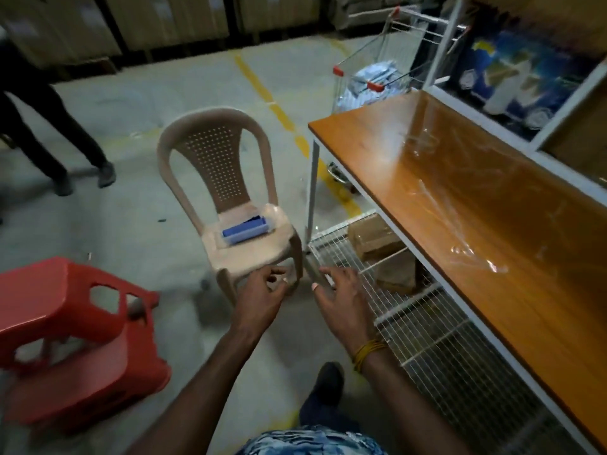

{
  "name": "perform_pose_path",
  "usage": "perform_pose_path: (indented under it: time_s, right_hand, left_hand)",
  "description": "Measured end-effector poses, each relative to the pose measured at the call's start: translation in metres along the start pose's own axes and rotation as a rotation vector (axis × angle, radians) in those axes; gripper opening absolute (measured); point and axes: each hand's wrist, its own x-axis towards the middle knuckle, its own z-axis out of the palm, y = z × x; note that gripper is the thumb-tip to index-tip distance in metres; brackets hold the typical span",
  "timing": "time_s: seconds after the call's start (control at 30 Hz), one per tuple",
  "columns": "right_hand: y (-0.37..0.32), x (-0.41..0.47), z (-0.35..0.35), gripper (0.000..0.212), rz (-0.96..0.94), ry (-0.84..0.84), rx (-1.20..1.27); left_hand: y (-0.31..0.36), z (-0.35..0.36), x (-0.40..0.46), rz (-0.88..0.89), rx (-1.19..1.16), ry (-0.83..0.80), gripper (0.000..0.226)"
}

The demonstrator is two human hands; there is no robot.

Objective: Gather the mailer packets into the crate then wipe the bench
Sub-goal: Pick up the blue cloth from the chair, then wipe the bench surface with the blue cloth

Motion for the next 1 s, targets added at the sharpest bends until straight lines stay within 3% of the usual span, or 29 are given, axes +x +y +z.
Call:
perform_pose_path:
  time_s: [0.27,0.53,0.8,1.0]
  right_hand:
    - [0.017,0.126,0.017,0.031,-0.098,-0.131,0.011]
    - [0.014,0.194,0.066,0.036,-0.131,-0.241,-0.038]
    - [0.011,0.258,0.127,0.031,-0.132,-0.280,-0.149]
    - [0.023,0.335,0.216,0.029,-0.107,-0.304,-0.204]
  left_hand:
    - [0.020,0.012,0.087,-0.117,0.082,0.095,0.030]
    - [0.000,0.017,0.150,-0.235,0.155,0.112,0.034]
    - [-0.051,0.015,0.231,-0.279,0.161,0.129,0.032]
    - [-0.128,0.034,0.332,-0.307,0.170,0.111,0.031]
